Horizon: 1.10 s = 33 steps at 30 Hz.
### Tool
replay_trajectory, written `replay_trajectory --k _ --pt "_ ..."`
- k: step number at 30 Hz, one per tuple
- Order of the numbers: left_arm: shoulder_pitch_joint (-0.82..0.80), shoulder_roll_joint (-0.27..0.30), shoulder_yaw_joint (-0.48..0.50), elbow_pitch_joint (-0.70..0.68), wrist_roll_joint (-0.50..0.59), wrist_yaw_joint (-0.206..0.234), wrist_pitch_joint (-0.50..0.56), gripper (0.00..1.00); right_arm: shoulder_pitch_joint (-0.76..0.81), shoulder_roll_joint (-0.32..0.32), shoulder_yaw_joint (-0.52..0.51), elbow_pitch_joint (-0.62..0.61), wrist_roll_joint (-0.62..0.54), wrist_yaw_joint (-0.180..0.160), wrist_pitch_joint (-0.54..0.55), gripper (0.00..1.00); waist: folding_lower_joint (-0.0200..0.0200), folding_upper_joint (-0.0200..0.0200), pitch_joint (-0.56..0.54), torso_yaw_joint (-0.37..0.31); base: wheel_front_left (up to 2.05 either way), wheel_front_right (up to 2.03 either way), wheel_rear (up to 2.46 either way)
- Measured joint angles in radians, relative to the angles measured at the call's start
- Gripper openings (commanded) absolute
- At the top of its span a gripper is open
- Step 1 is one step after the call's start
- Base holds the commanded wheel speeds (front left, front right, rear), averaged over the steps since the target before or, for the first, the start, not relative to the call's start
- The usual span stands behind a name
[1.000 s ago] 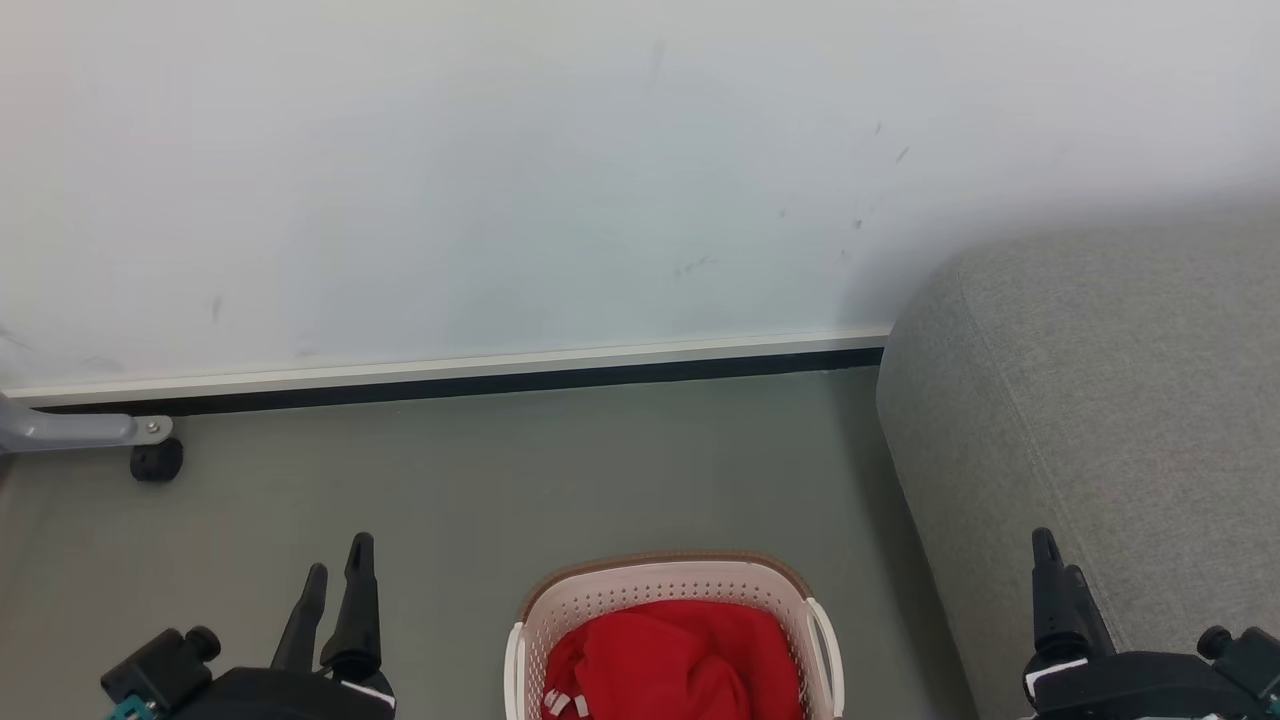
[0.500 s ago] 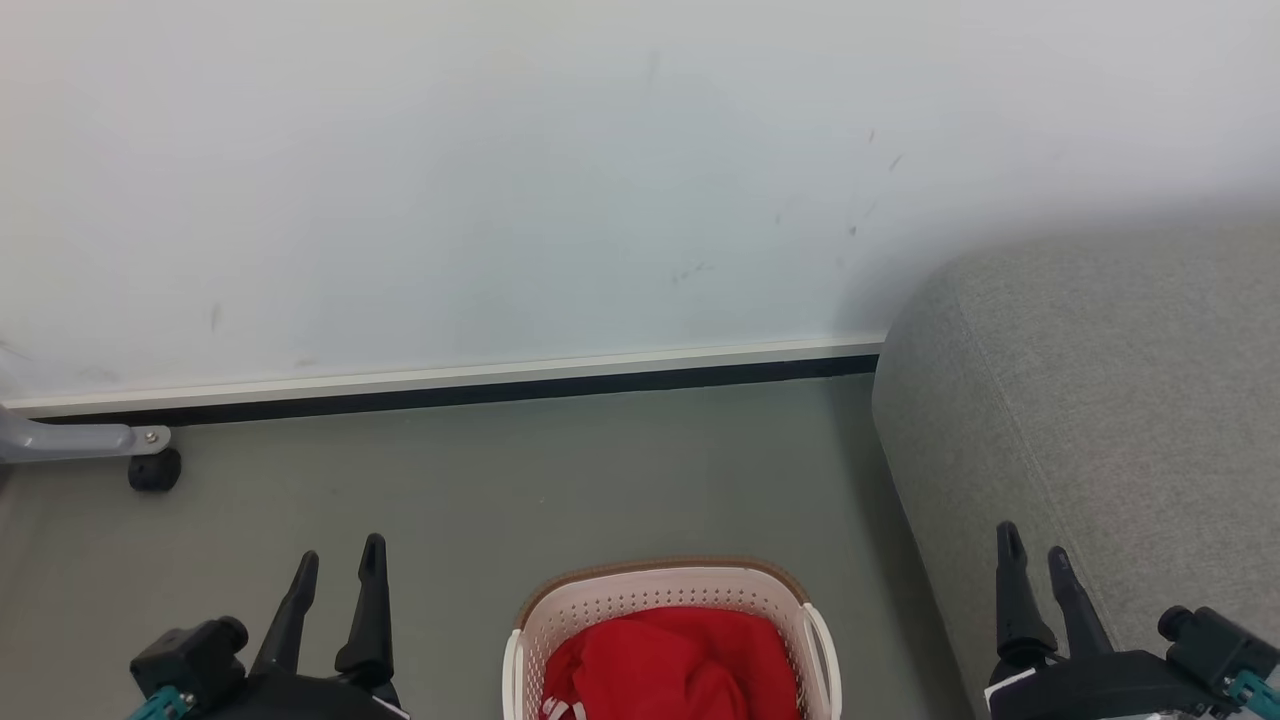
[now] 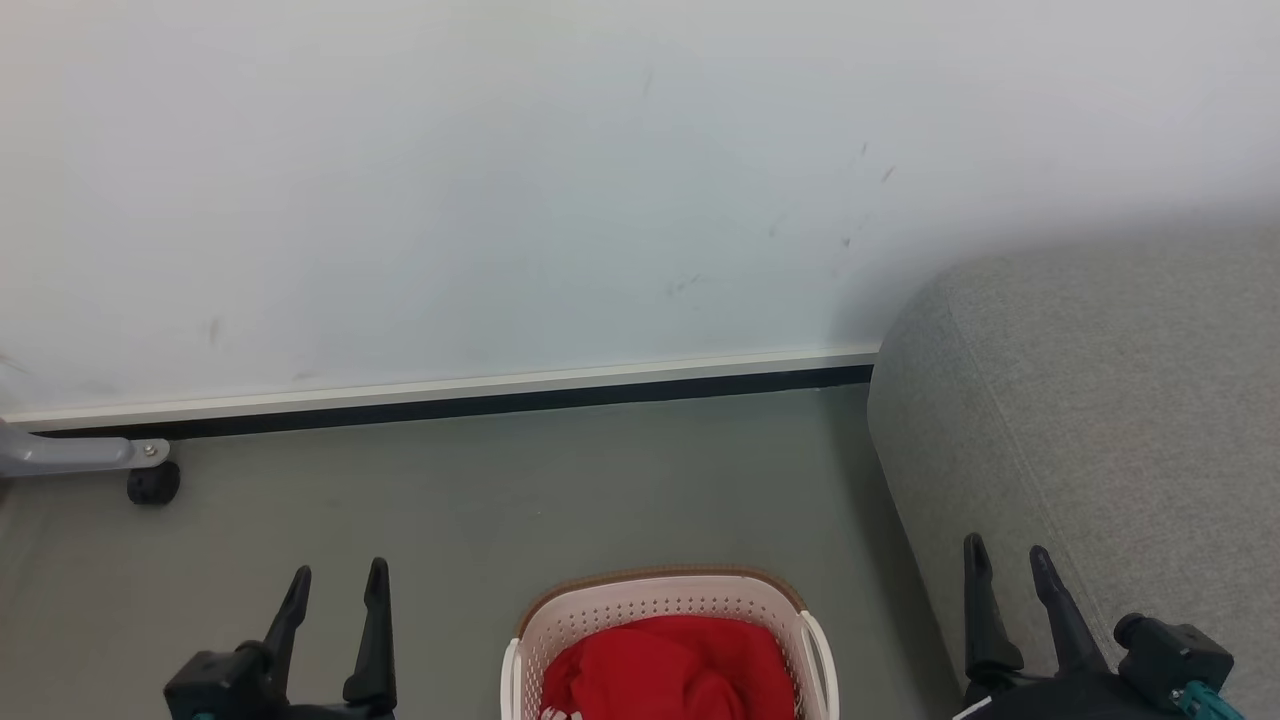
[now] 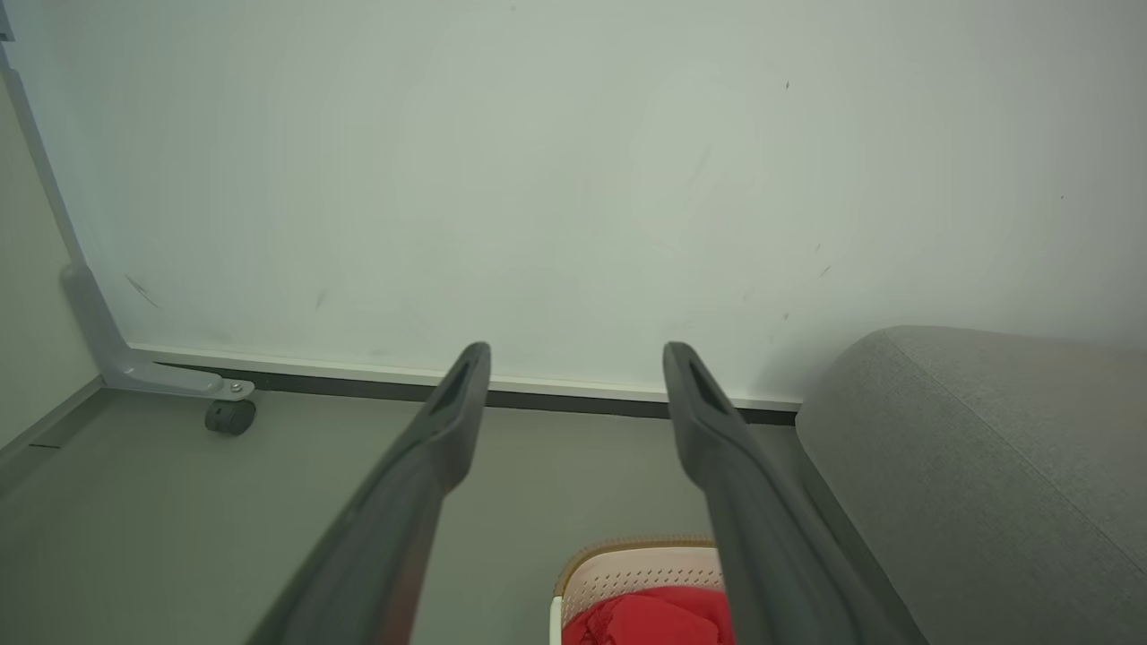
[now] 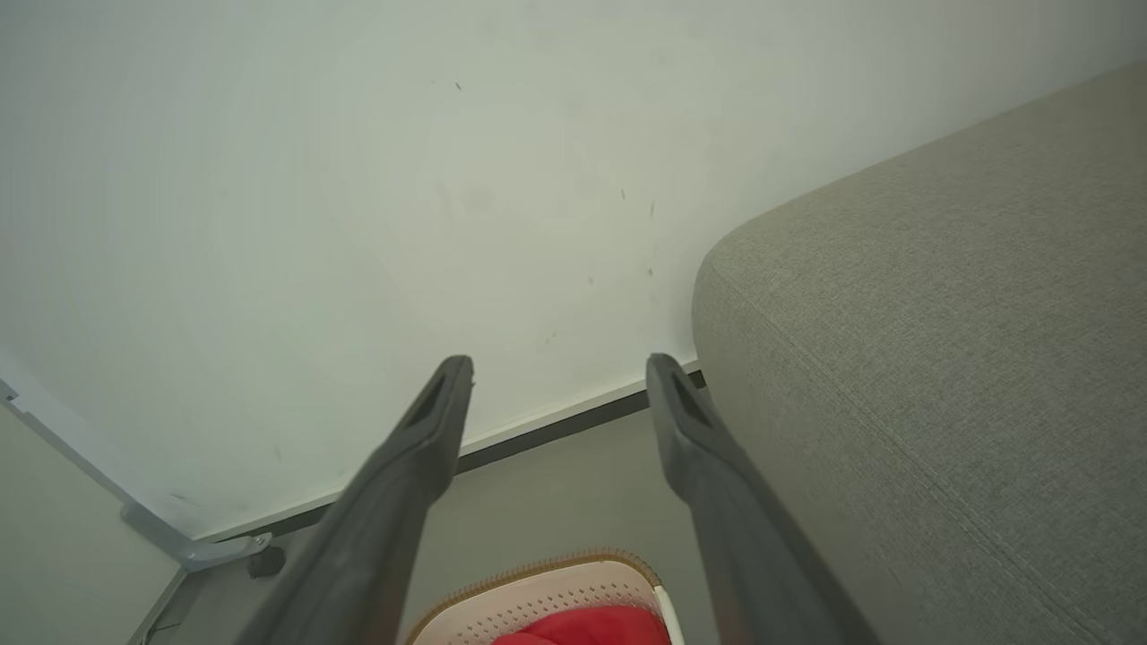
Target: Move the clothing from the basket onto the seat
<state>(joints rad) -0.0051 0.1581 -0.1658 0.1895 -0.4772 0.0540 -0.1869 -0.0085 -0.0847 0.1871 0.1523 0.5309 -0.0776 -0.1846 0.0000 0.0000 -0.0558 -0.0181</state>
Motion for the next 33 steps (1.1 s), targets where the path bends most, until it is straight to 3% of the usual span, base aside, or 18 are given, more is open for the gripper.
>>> replay_trajectory --k 18,33 --pt "0.035 0.011 -0.028 0.005 0.217 0.025 -0.063 1.0 0.022 -0.014 0.062 -0.019 -0.235 -0.036 -0.065 1.0 0.0 0.0 -0.01 -0.009 0.0 0.0 0.0" --pt "0.036 0.005 -0.011 0.029 0.225 0.016 -0.063 1.0 0.023 -0.013 0.056 -0.01 -0.236 -0.035 -0.065 1.0 0.0 0.0 -0.004 -0.01 0.0 0.0 0.0"
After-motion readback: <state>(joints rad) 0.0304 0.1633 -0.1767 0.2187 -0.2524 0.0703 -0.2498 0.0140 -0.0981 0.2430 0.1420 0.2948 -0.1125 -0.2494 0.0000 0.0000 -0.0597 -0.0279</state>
